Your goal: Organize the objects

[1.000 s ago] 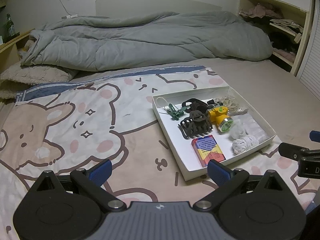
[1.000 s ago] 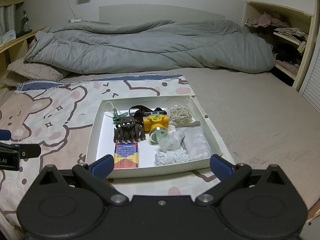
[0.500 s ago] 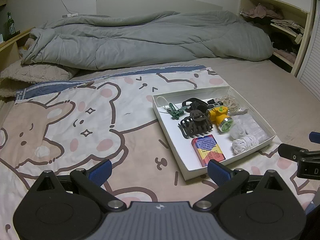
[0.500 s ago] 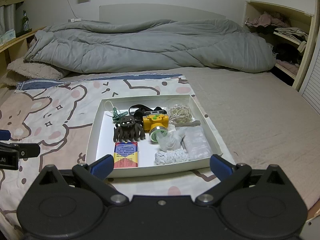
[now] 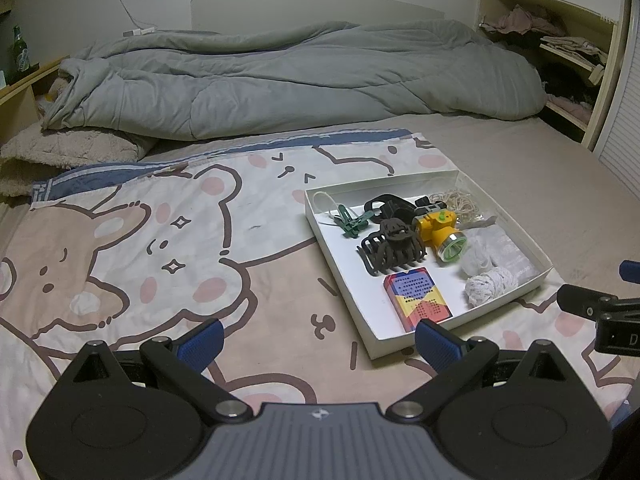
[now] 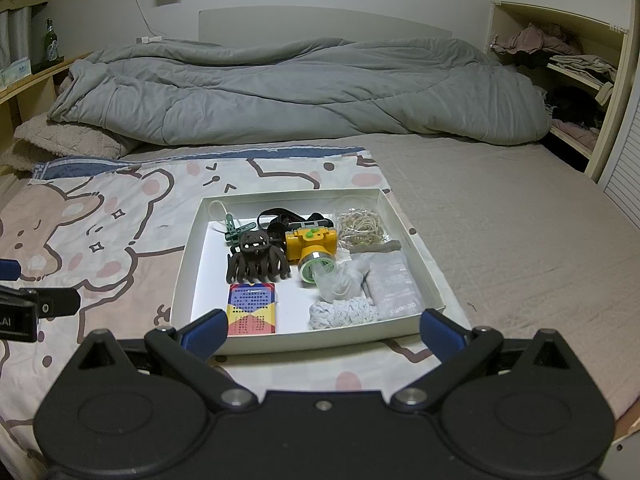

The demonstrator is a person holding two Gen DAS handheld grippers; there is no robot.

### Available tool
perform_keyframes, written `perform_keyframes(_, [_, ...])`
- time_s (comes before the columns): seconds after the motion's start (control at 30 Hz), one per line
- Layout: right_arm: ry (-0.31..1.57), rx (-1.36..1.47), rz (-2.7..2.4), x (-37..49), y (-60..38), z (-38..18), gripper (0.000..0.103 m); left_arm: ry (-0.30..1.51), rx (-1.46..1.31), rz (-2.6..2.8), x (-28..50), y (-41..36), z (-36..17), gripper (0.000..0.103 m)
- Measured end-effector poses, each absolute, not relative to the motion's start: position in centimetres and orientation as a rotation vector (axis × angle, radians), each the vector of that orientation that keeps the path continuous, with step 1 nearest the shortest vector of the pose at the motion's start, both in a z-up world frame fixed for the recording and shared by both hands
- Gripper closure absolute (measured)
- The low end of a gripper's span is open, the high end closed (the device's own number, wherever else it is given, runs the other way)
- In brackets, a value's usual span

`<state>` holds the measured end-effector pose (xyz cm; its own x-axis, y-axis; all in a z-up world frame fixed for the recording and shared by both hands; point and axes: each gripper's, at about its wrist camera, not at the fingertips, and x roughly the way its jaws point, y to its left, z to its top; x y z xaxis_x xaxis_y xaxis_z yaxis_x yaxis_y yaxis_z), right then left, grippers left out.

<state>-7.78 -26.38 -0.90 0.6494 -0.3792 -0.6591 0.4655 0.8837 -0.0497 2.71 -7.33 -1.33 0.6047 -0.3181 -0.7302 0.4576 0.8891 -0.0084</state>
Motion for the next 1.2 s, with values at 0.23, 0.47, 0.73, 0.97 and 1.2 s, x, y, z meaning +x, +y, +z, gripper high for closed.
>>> perform_keyframes(0.23, [0.716,0.129,-0.477,-7.82,-26.34,-1.08,0.0,0.804,0.188,-0.454,2.69,-7.34,-1.35,0.002])
perform_keyframes(0.47, [0.715,0.131,-0.473,-7.92,-26.3,-1.15,0.0,0.804,0.189,-0.455,2.64,-7.37,-1.35,0.002])
perform_keyframes(0.73, [0.717,0.131,-0.473,-7.85,-26.27,-1.12,0.0,0.804,0.192,-0.458,2.64,-7.37,-1.38,0.002])
perform_keyframes(0.97, [0.718,0.131,-0.472,-7.87,-26.29,-1.09,0.0,0.804,0.192,-0.46,2.63,-7.36,-1.35,0.002])
perform_keyframes(1.2, [0.718,0.131,-0.473,-7.91,-26.27,-1.12,0.0,0.803,0.193,-0.461,2.62,-7.44,-1.32,0.002])
